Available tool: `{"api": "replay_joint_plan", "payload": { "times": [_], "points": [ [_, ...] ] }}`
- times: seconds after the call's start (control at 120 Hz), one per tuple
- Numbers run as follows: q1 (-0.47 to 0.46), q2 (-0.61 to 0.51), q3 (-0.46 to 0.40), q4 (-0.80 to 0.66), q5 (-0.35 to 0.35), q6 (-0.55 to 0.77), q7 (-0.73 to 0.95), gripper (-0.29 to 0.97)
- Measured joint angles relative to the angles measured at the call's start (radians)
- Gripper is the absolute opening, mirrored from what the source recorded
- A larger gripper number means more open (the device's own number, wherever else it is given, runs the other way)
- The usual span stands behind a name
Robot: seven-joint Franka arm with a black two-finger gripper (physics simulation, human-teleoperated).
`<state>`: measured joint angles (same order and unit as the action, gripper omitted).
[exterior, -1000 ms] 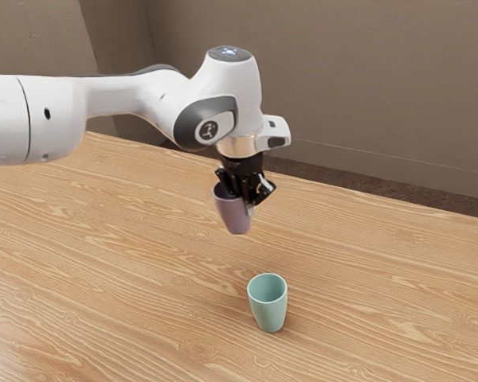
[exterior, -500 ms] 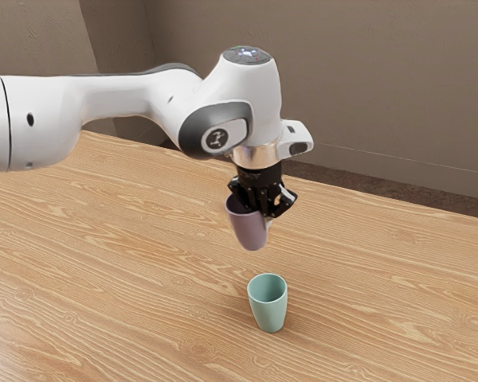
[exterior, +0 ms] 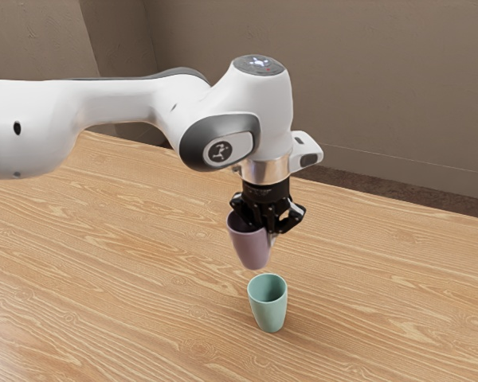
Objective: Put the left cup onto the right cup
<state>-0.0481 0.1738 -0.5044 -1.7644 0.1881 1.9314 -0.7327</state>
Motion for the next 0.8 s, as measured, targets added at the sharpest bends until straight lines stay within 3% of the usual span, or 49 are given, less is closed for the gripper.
{"api": "replay_joint_plan", "payload": {
  "times": [0.8],
  "points": [
    [0.0, 0.089, -0.01, 0.013, 0.037, 0.032, -0.146, -0.1]
  ]
}}
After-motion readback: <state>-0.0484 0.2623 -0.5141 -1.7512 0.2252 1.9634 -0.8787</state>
